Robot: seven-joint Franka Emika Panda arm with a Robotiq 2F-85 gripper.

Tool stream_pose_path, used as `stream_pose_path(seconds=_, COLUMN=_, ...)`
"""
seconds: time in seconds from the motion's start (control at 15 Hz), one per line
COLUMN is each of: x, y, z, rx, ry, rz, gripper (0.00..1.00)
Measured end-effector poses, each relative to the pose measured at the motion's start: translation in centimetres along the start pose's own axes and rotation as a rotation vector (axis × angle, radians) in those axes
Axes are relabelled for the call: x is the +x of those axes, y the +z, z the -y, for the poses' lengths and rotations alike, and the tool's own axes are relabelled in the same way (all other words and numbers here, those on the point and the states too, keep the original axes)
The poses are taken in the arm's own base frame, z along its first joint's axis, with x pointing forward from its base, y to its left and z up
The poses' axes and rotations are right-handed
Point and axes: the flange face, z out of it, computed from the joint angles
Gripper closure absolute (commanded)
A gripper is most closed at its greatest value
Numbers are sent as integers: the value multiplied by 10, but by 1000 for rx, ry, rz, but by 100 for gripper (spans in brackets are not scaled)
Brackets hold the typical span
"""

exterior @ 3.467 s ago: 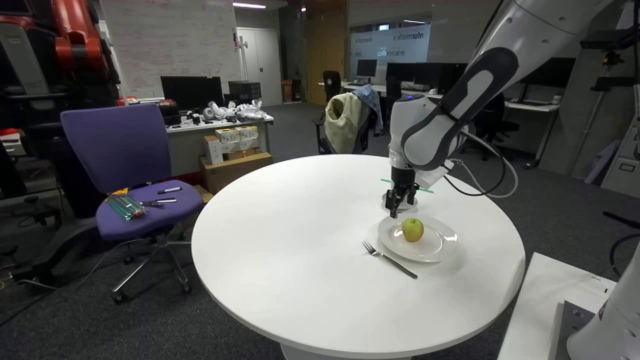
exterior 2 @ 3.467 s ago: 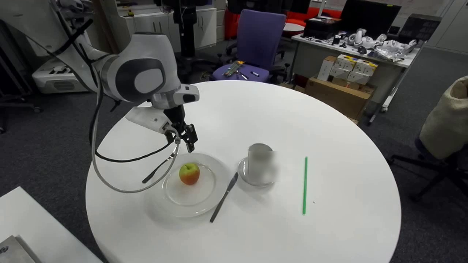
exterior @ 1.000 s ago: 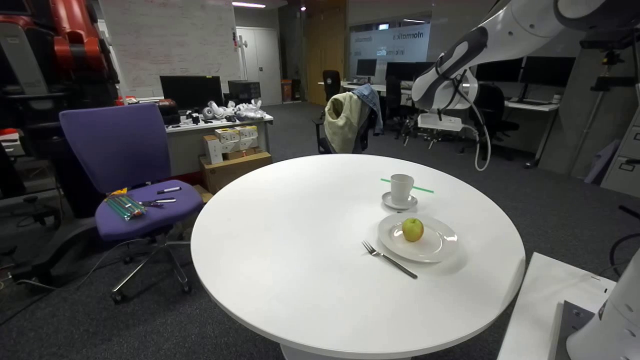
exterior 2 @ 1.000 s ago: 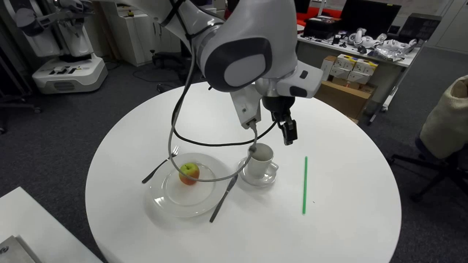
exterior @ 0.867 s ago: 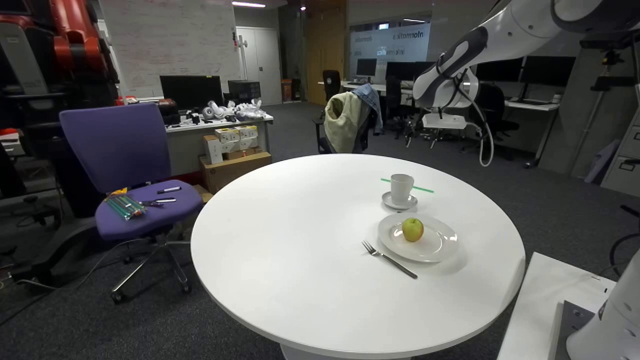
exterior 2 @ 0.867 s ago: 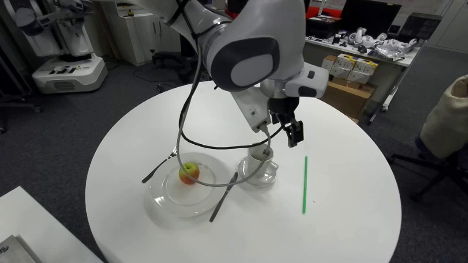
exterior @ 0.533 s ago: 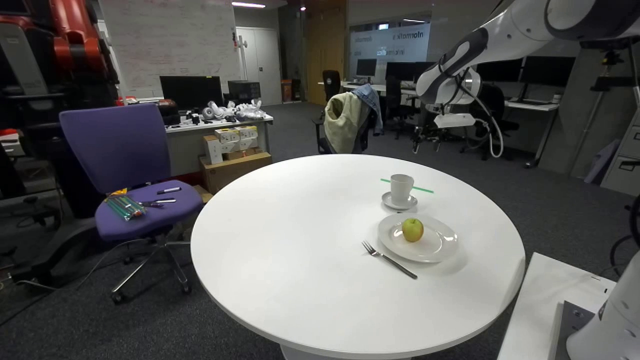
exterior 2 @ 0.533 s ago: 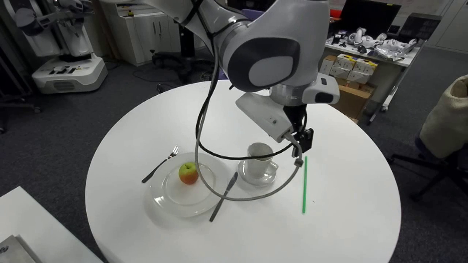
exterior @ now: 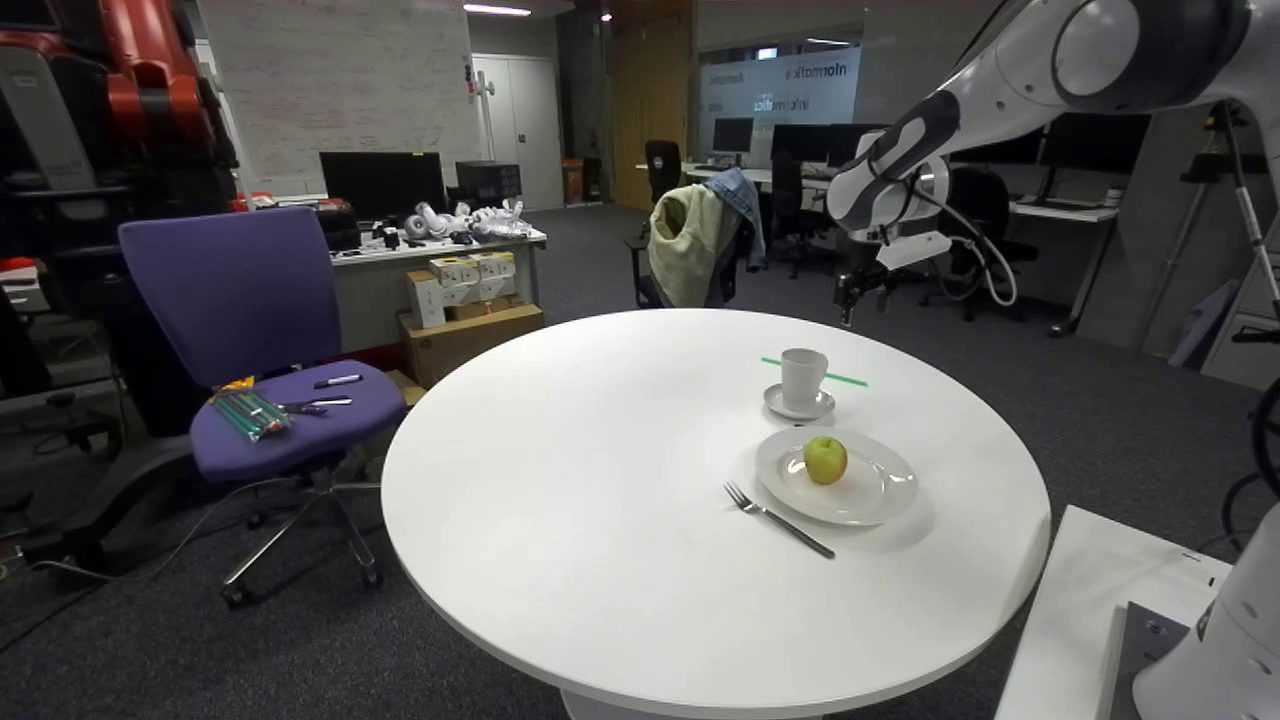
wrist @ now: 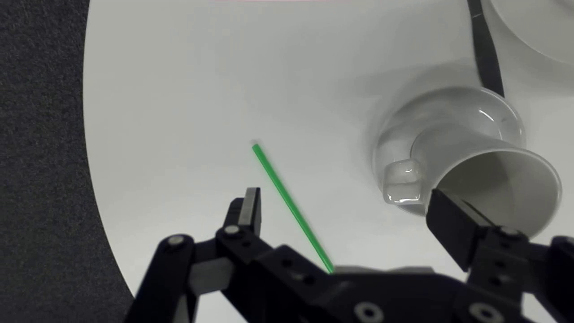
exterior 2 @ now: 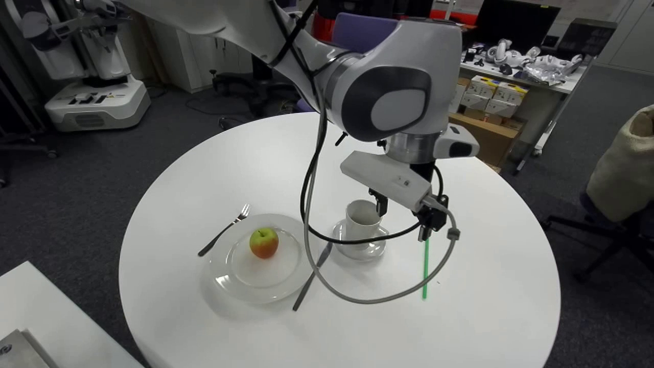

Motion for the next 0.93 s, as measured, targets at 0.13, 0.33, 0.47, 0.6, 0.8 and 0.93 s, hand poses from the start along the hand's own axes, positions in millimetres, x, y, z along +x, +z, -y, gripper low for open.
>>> stream_pose_path(seconds=0.13, x=1, y=-1, z=-1, rx=-2, ry=0, rz=-3, gripper=0)
stream_pose_path(seconds=0.33, x=1, y=-2, z=-1, rx=-3, ry=0, rz=-4, gripper=0)
stream_pose_path(seconds=0.47, x=1, y=-2, z=-1, rx=-3, ry=0, rz=-4, gripper=0)
stream_pose_path(seconds=0.6, x=2, y=-1, z=-1, rx=-4, ry=-3, rz=-11, gripper=0)
stream_pose_path(seconds=0.8, x=6, y=-5, z=-7, rx=-12, ry=-15, rz=-44, gripper=0)
stream_pose_path(seconds=0.93, x=9, y=-13, z=-18, rx=-6, ry=-51, rz=-68, gripper=0)
